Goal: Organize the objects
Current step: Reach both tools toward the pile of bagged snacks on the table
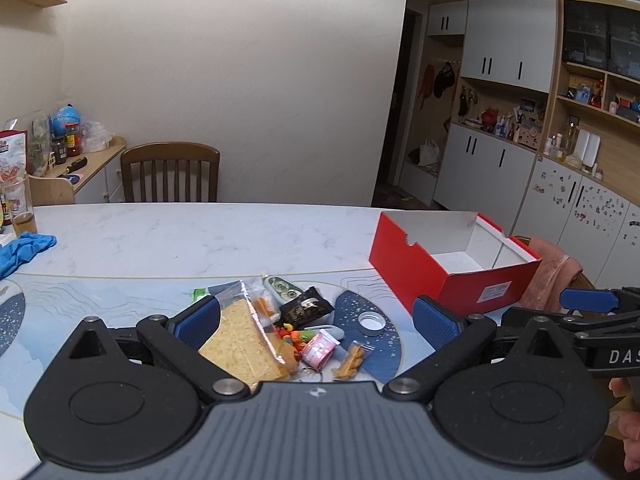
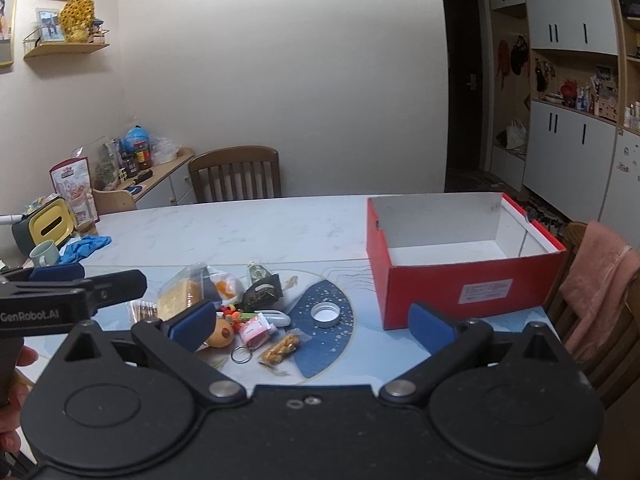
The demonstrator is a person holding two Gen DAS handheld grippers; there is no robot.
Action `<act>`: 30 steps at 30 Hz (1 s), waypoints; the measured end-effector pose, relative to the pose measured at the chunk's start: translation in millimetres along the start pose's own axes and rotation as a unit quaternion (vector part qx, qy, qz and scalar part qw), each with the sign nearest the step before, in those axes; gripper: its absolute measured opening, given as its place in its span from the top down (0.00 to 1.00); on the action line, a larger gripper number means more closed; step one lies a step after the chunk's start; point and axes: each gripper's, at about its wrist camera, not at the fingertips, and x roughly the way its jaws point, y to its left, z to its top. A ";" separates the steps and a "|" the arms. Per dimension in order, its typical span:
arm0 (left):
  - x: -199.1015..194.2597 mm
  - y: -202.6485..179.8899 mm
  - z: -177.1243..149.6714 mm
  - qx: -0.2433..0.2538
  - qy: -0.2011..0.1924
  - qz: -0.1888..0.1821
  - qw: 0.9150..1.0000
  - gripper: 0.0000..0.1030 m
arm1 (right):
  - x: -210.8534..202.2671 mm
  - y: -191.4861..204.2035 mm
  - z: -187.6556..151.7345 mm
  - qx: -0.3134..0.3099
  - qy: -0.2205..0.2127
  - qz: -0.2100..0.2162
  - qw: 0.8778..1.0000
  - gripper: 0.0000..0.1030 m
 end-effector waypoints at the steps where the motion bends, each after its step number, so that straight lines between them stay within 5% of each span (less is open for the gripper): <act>1: 0.7 1.0 0.3 0.002 0.001 0.003 1.000 0.00 | 0.9 2.1 0.5 -0.002 0.000 0.001 1.000 0.00; 17: 14.9 28.6 6.5 0.015 -0.009 0.003 1.000 0.00 | 21.3 43.1 9.3 -0.060 0.001 0.019 0.998 0.00; 30: 62.5 86.8 -9.3 0.039 0.040 0.028 0.998 0.01 | 76.6 62.8 18.0 -0.063 0.047 0.051 0.996 0.07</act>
